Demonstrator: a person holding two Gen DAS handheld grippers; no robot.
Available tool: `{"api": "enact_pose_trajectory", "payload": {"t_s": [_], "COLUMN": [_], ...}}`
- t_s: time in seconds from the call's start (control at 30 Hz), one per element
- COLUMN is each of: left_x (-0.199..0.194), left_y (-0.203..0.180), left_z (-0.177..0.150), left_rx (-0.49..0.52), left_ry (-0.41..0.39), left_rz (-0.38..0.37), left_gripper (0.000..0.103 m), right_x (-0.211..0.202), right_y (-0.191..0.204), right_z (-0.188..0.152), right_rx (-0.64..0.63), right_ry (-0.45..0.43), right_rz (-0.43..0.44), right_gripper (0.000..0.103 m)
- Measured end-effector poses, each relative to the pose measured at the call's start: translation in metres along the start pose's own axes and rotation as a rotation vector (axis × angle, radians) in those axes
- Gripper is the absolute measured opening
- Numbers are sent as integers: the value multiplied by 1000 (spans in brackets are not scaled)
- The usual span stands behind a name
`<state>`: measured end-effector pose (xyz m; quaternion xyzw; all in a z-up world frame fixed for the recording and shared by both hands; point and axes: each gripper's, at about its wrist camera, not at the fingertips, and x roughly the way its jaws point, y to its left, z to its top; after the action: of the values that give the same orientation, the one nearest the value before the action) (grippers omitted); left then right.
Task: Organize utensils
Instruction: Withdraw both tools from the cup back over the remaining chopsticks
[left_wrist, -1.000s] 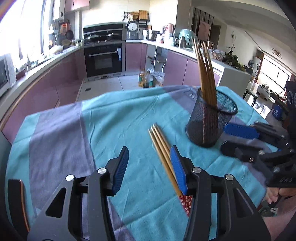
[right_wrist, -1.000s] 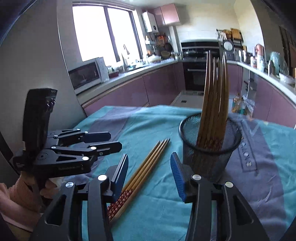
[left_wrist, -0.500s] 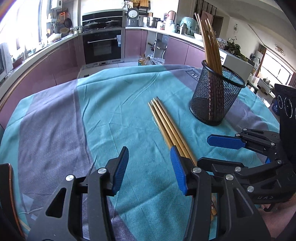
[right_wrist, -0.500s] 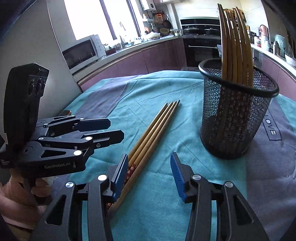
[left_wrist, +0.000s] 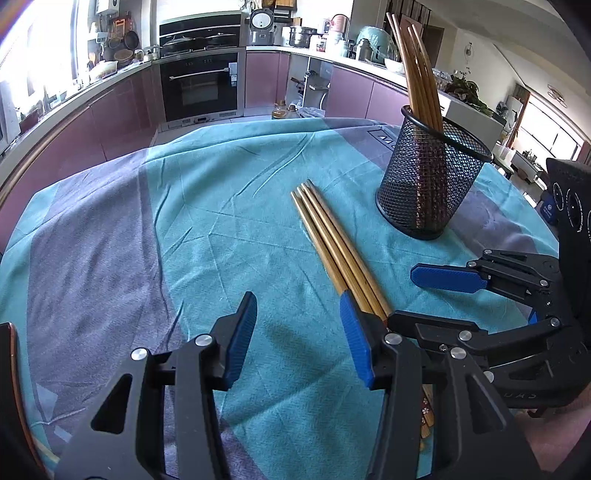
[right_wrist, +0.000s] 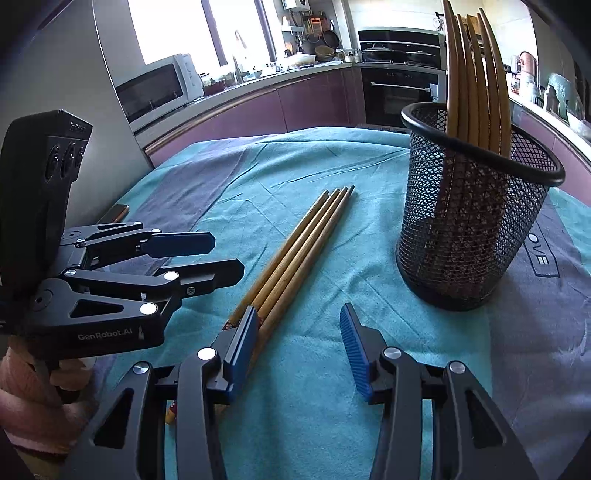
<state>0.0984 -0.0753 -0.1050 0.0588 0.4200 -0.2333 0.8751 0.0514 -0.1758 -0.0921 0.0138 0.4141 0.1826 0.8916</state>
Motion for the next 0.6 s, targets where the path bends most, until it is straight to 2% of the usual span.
{"api": "enact_pose_trajectory", "payload": {"t_s": [0.3, 0.6], "left_x": [5, 15], "left_y": [-4, -15], "left_z": [1, 3], "left_rx": [10, 41], "left_ry": [8, 24], "left_rz": [-18, -30], "left_gripper": [48, 48], "right_x": [-6, -8], "right_y": [-9, -15], "right_z": [-2, -2], "right_rx": [24, 36], "right_ry": [8, 10], "right_rz": [-38, -23], "right_gripper": [45, 44]}}
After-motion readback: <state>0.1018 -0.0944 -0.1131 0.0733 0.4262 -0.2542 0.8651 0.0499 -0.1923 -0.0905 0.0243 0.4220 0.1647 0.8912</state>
